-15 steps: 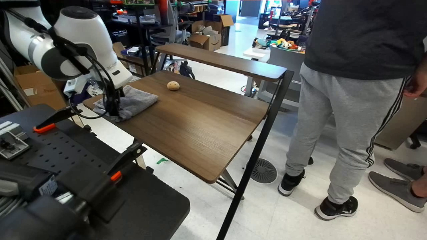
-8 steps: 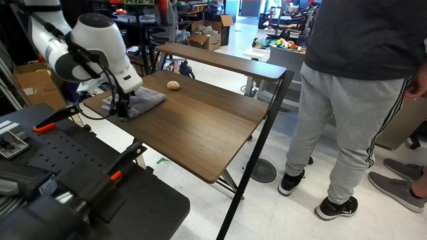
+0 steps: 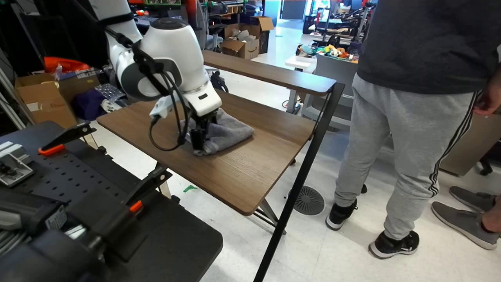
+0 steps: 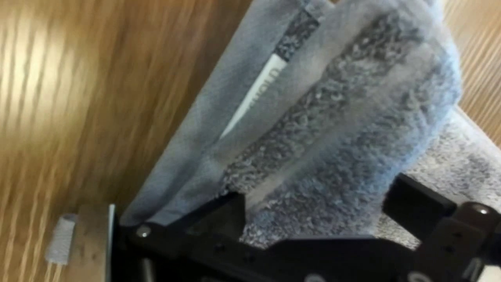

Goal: Move the cookie backwards, wipe the tabletop with the grey towel

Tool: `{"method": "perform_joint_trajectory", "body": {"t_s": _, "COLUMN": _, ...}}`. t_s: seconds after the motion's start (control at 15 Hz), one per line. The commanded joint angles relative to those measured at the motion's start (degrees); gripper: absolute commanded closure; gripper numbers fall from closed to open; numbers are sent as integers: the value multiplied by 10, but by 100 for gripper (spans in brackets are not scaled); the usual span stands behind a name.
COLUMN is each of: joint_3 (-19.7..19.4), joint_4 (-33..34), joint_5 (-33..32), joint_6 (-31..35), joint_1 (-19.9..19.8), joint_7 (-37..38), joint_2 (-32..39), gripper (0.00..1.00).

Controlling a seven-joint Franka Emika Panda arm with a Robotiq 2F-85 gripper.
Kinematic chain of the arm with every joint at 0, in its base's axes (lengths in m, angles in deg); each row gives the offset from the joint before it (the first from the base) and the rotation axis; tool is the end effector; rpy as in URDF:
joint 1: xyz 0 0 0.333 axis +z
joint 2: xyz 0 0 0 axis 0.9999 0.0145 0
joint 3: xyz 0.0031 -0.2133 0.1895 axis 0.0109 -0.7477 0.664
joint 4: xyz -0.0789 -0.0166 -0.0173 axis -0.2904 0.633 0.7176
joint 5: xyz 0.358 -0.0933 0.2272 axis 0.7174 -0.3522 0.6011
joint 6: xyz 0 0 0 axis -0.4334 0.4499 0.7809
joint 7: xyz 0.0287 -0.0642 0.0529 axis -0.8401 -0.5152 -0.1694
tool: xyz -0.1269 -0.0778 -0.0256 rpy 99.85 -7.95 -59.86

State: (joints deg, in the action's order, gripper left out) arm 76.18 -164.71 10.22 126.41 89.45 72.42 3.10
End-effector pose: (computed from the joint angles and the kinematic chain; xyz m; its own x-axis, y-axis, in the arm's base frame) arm 0.5615 -0.0088 -0.0768 0.3981 -0.9109 0.1085 -0.8741 -0.4125 -0.2565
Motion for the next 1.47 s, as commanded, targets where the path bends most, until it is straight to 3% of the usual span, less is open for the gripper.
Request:
{"method": "perform_joint_trajectory", "body": {"t_s": 0.0, "joint_3": -110, "joint_4": 50, "joint_5": 33, "joint_6": -56, "joint_1": 63, "joint_7": 33, "joint_2": 52, "gripper": 0}}
{"method": "perform_joint_trajectory", "body": {"t_s": 0.07, "joint_3": -136, "joint_4": 46, "joint_5": 28, "joint_6": -95, "joint_1": 78, "joint_7": 44, "joint_2": 45, "gripper": 0}}
{"method": "perform_joint_trajectory", "body": {"t_s": 0.2, "joint_3": -143, "joint_4": 30, "joint_5": -8, "joint_6": -160, "joint_1": 78, "joint_7": 33, "joint_2": 22, "gripper": 0}}
{"method": "perform_joint_trajectory", "body": {"t_s": 0.4, "joint_3": -94, "joint_4": -5, "joint_5": -33, "joint_6": -172, "joint_1": 50, "joint_7": -28, "joint_2": -12, "gripper": 0}}
{"method": "perform_joint_trajectory", "body": {"t_s": 0.93, "joint_3": 30, "joint_4": -91, "joint_5": -16, "joint_6": -130, "joint_1": 37, "joint_7": -163, "joint_2": -50, "gripper": 0}}
{"method": "perform_joint_trajectory", "body": {"t_s": 1.2, "joint_3": 87, "joint_4": -77, "joint_5": 4, "joint_6": -67, "joint_1": 50, "joint_7": -159, "joint_2": -31, "gripper": 0}}
{"method": "perform_joint_trajectory", "body": {"t_s": 1.4, "joint_3": 103, "joint_4": -48, "joint_5": 19, "joint_6": -36, "joint_1": 73, "joint_7": -136, "joint_2": -8, "gripper": 0}}
